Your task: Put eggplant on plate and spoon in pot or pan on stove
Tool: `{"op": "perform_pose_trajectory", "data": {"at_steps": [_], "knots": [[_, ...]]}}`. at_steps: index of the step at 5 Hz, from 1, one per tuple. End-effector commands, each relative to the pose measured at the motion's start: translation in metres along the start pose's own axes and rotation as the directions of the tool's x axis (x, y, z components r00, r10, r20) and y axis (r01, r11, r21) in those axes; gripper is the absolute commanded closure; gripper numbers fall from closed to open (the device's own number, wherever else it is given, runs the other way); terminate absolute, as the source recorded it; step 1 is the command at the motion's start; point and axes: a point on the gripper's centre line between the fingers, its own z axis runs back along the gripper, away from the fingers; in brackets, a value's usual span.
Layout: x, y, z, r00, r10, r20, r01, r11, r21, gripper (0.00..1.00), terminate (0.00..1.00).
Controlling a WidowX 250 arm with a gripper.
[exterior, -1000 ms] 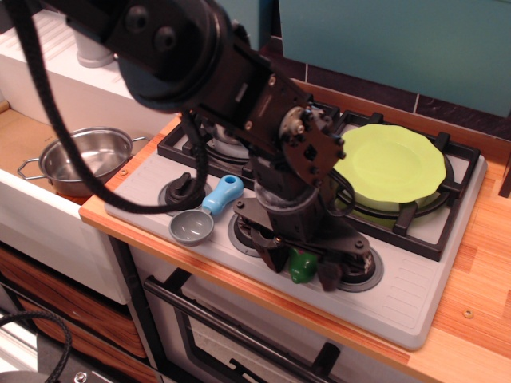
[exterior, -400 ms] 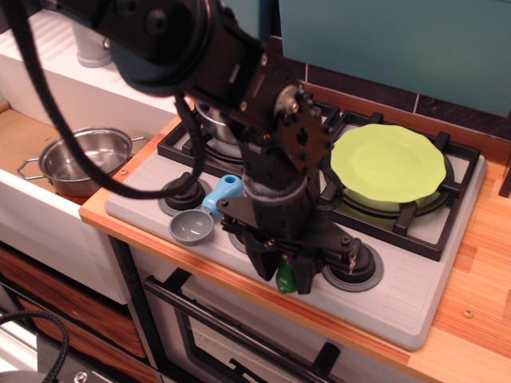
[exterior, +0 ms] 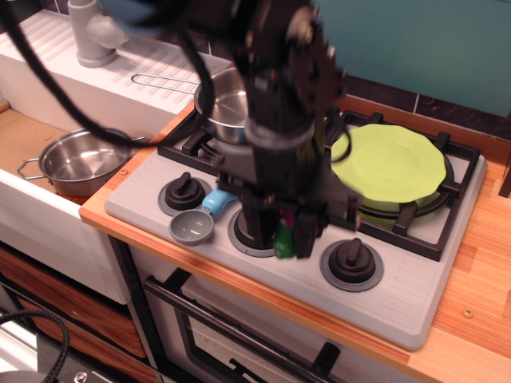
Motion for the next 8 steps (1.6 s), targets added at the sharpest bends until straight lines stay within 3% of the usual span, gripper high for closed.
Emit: {"op": "perform_pose_trajectory", "data": {"at_steps": [1,3,8], "knots": [[0.025,-0.008,0.045,1.0,-0.009,-0.004,0.009,1.0,0.0,1.0,0.0],[0.069,-0.003,0.037,0.999,-0.032,0.011,0.032,0.999,-0.023,1.0,0.0],[0.114,-0.03,0.003,0.997,0.01,0.077,-0.007,1.0,-0.027,1.0,0.0]]}}
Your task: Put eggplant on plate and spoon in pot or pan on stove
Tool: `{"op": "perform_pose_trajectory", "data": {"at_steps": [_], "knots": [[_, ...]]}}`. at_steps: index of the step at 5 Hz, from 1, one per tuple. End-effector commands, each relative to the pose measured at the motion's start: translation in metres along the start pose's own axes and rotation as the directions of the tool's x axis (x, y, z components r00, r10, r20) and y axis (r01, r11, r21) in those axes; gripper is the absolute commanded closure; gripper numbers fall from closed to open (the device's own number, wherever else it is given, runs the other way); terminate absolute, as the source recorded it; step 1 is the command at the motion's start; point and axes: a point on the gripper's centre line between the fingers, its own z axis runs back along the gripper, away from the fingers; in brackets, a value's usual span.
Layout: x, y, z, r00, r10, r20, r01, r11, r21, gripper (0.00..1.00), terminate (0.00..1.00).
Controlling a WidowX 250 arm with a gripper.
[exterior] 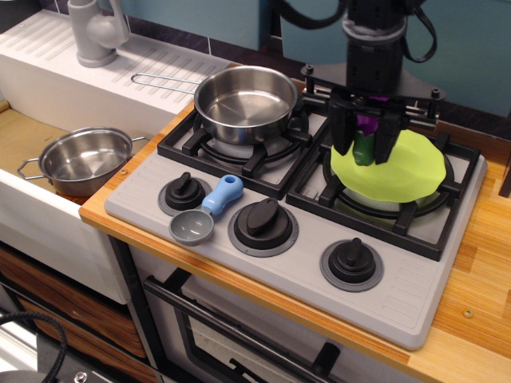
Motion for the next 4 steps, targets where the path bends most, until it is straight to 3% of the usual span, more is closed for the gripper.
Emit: {"op": "perform_pose_trajectory", "data": {"at_steps": [1,2,4], "knots": [[0.017,-0.006,0.003,0.997,-0.006,0.072,0.008,1.0,-0.028,1.0,0.0],[0.016,-0.005,0.003,0.997,-0.017,0.071,0.02,0.999,-0.038,0.0,0.0],[0.01,-0.009,0.016,0.999,-0.002,0.046,0.004,0.999,-0.036,0.0,0.0]]}}
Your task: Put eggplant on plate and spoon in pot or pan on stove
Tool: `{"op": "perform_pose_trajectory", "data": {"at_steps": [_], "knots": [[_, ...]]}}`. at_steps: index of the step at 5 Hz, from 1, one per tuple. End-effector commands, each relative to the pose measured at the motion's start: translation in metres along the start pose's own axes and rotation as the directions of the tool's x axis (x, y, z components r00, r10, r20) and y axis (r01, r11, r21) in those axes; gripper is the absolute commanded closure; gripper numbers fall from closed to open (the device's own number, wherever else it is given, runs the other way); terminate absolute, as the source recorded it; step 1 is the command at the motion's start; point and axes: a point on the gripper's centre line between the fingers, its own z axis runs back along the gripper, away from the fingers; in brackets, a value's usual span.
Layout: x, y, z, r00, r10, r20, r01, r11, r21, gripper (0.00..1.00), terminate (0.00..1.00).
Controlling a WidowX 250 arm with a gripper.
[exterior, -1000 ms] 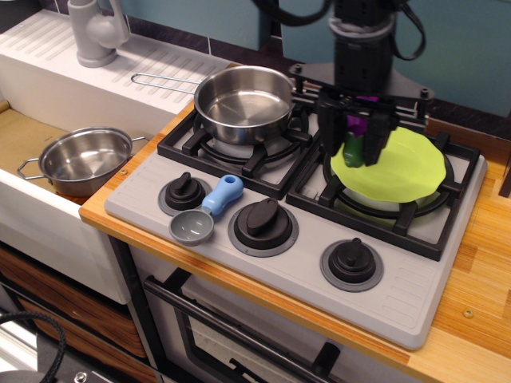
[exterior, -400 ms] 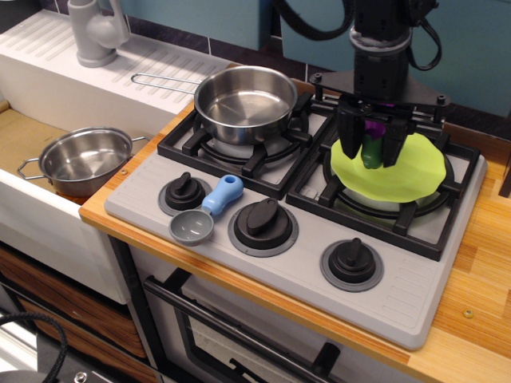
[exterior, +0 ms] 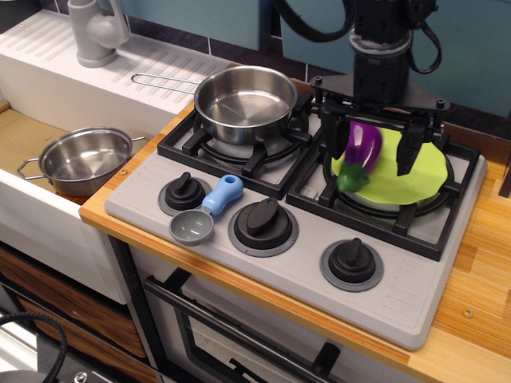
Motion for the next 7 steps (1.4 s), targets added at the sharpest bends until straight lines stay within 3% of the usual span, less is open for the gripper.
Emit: {"op": "perform_pose_trajectory", "data": {"at_steps": [1,2,5,6,7], "knots": [[0.002,-0.004,0.043,1.0,-0.003,0.018,0.003,1.0,-0.012,0.0,0.0],[-0.003,0.007,0.062,0.999,-0.03,-0.016,0.03,1.0,-0.003,0.0,0.0],[-0.003,0.007,0.062,0.999,-0.03,-0.016,0.03,1.0,-0.003,0.0,0.0],[-0.026,0.035,0.062,0.997,-0.035,0.075,0.033,0.999,0.024,0.0,0.0],[-0.043,0.067,0.069,0.986,-0.069,0.152,0.043,0.985,0.166,0.0,0.0]]}}
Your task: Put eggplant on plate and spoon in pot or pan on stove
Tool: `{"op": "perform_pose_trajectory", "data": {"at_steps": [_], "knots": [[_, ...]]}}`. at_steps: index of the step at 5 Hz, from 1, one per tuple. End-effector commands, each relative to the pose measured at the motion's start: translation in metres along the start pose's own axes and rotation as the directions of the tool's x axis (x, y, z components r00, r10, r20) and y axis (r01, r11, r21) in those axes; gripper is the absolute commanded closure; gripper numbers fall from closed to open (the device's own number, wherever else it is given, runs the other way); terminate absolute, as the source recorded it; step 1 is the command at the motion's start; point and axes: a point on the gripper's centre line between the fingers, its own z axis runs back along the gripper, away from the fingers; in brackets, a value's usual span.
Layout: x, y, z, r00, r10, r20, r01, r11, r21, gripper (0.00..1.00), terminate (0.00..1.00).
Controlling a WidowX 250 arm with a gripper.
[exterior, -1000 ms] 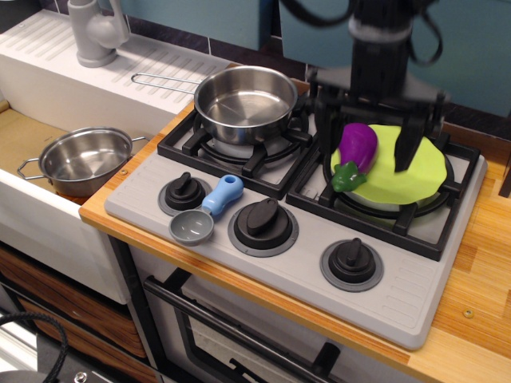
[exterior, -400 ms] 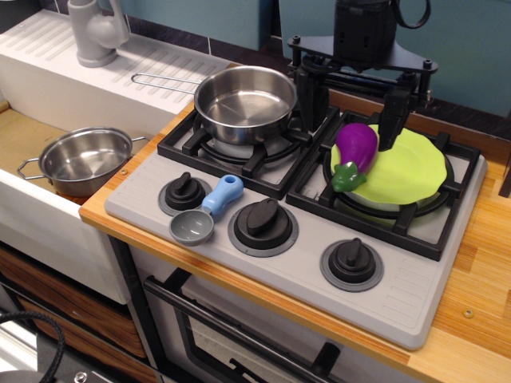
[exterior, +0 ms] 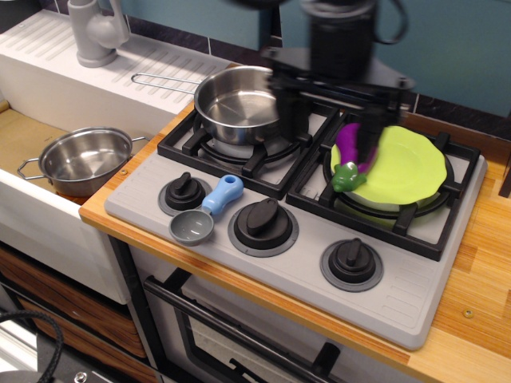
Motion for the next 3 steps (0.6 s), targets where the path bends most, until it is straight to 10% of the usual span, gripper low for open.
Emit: {"op": "perform_pose_trajectory", "data": {"at_steps": [1,3], "knots": [[-0.02,0.046,0.017,0.986,-0.022,0.162,-0.002,0.989,0.15,0.0,0.0],[-0.035,0.067,-0.01,0.975,-0.025,0.219,-0.007,0.99,0.143,0.0,0.0]]}}
